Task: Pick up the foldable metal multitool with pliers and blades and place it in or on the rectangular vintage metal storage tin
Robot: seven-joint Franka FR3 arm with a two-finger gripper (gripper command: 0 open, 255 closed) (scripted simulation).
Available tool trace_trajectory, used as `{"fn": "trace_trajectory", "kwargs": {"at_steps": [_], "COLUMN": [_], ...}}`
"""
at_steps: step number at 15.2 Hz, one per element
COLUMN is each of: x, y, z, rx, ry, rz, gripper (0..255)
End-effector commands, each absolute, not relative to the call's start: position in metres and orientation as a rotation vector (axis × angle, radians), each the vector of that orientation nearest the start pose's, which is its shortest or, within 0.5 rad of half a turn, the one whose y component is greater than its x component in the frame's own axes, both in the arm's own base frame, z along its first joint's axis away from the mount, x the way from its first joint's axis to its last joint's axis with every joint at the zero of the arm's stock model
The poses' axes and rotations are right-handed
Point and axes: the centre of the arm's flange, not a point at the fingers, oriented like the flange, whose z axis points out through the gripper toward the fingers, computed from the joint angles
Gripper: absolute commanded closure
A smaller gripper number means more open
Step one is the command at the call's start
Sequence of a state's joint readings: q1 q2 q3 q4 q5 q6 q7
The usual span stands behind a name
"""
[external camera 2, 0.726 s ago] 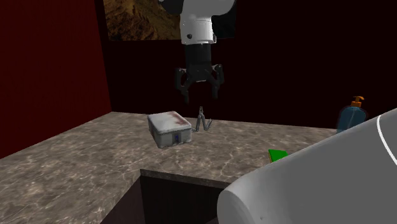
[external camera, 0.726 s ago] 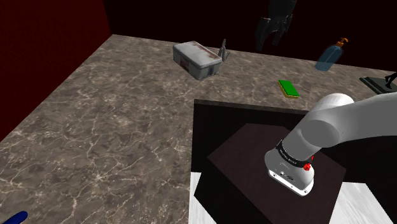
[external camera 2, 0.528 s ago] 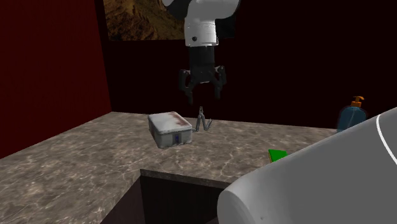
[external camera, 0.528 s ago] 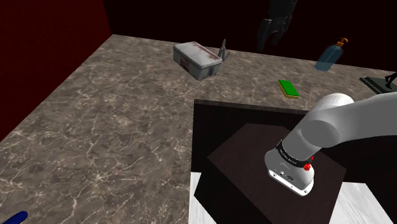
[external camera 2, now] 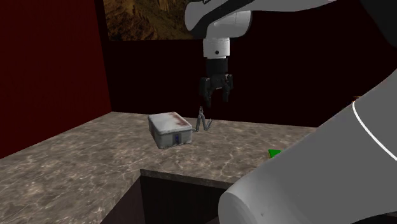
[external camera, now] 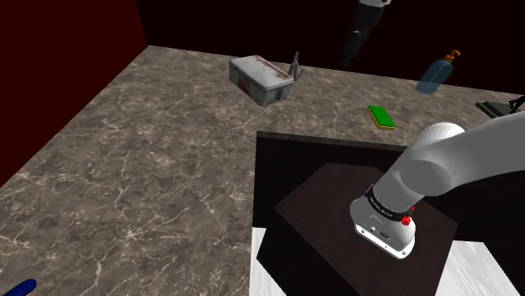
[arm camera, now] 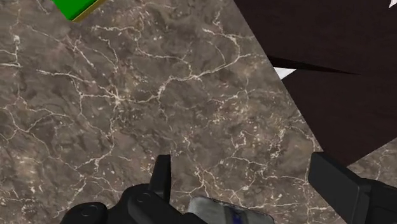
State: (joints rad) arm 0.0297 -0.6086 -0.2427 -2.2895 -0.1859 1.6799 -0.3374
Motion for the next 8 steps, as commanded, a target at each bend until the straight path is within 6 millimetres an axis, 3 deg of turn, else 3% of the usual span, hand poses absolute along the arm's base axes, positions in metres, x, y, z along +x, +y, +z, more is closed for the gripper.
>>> {"fn": "trace_trajectory", "kwargs": {"at_steps": [1, 8], "x": [0.369, 0.431], "y": [-0.132, -0.192], "z": [0.555, 0.525], "rx": [-3.151, -3.046], "ry": [-0.438, -0.866], "rz": [0.028, -0.008], "gripper": [0, 0]}}
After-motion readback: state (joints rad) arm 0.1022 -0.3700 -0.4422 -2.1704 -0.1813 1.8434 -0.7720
